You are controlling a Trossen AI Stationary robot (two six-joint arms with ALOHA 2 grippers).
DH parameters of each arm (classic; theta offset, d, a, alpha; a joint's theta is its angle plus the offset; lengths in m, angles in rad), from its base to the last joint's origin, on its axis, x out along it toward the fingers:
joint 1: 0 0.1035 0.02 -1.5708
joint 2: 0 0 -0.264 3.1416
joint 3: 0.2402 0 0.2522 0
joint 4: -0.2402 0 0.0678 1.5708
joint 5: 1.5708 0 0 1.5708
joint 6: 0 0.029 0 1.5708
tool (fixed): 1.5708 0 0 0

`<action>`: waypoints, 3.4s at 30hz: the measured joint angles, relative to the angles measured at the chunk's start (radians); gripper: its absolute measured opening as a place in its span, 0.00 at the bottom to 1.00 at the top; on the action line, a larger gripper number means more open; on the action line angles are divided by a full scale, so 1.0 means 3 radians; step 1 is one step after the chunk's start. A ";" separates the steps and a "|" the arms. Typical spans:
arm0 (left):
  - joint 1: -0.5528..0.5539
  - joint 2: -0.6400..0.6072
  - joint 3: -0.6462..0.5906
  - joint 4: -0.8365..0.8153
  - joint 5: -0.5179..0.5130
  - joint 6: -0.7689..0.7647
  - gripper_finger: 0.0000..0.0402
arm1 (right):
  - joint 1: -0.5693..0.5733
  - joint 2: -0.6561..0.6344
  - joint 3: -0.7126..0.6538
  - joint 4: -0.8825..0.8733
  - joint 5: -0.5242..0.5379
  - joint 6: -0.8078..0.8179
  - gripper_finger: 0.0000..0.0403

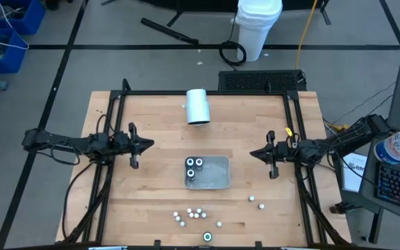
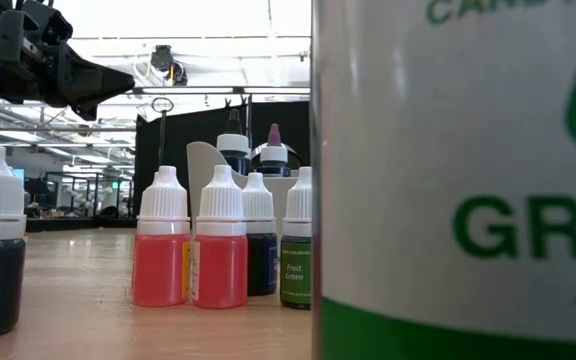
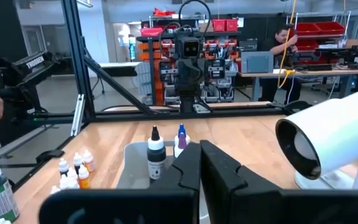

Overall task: Pick & Place food coloring
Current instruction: Put the large green food coloring bottle into the gray bin

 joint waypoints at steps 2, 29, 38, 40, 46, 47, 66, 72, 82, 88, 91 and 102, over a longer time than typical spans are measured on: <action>0.0000 -0.0001 0.0000 0.0000 0.0004 -0.0022 0.09 | 0.0000 0.0002 0.0000 -0.0024 0.0000 -0.0028 0.00; -0.1216 0.3143 0.1932 0.0626 0.0182 0.0432 0.09 | 0.0003 0.0032 0.0001 -0.0191 -0.0015 -0.0369 0.00; -0.1499 0.4285 0.3156 0.0043 0.0056 0.0280 0.09 | 0.0003 0.0031 0.0003 -0.0067 -0.0017 -0.0342 0.00; -0.1555 0.4440 0.3437 -0.0238 -0.0009 0.0187 0.09 | 0.0003 0.0031 0.0004 -0.0126 -0.0017 -0.0347 0.00; -0.1702 0.4906 0.4188 -0.0927 -0.0093 0.0007 0.09 | 0.0003 0.0036 0.0004 -0.0187 -0.0017 -0.0368 0.00; -0.1728 0.4986 0.4267 -0.0982 -0.0094 0.0007 0.09 | 0.0003 0.0035 0.0004 -0.0145 -0.0017 -0.0368 0.00; -0.2021 0.5643 0.4802 -0.0705 0.0020 -0.0231 0.58 | 0.0003 0.0037 0.0004 -0.0119 -0.0017 -0.0345 0.00; -0.1984 0.5844 0.4804 -0.0729 -0.0009 -0.0403 0.70 | 0.0003 0.0038 0.0004 -0.0120 -0.0017 -0.0342 0.00; -0.1917 0.5937 0.4803 -0.0898 -0.0058 -0.0490 0.74 | 0.0003 0.0041 0.0004 -0.0120 -0.0017 -0.0279 0.00; -0.1824 0.5937 0.4800 -0.0984 -0.0064 -0.0771 0.74 | 0.0003 0.0046 0.0004 -0.0120 -0.0017 -0.0280 0.00; -0.1800 0.5937 0.4800 -0.1034 -0.0062 -0.0788 0.74 | 0.0003 0.0047 0.0004 -0.0120 -0.0018 -0.0280 0.00; -0.1818 0.5937 0.4798 -0.1163 -0.0053 -0.0783 0.74 | 0.0004 0.0047 0.0004 -0.0120 -0.0018 -0.0280 0.00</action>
